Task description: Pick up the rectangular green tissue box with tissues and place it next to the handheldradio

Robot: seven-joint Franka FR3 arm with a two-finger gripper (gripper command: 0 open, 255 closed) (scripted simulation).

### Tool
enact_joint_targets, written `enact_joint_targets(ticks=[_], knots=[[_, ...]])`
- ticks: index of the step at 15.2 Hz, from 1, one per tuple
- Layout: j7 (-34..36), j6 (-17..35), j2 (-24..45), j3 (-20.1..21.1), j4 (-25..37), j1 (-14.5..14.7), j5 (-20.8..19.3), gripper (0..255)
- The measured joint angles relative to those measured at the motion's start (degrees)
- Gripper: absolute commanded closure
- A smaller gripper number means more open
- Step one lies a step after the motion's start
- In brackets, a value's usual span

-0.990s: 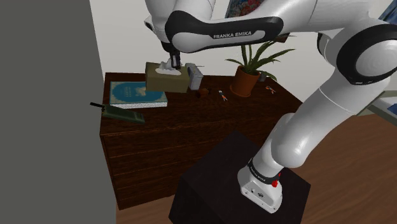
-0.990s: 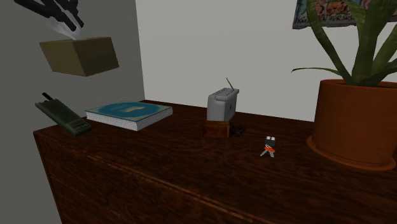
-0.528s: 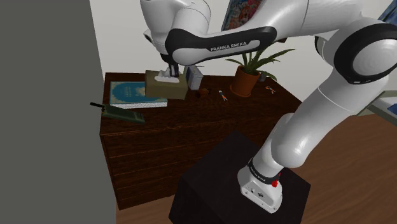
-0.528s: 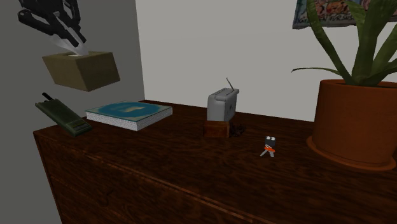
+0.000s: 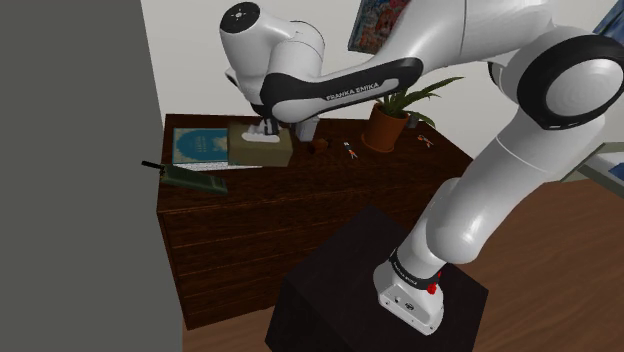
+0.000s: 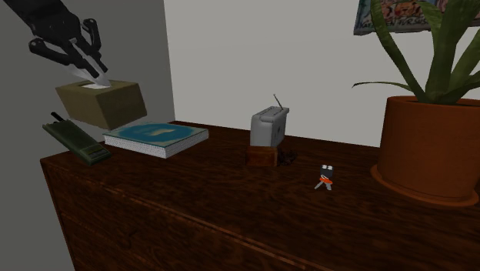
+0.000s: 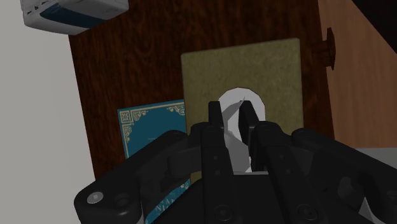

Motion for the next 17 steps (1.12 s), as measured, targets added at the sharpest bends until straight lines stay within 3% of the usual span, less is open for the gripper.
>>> enact_joint_targets(ticks=[17], knots=[[7.63,9.24,5.48,-0.19,-6.35,-0.38,-4.5,255]])
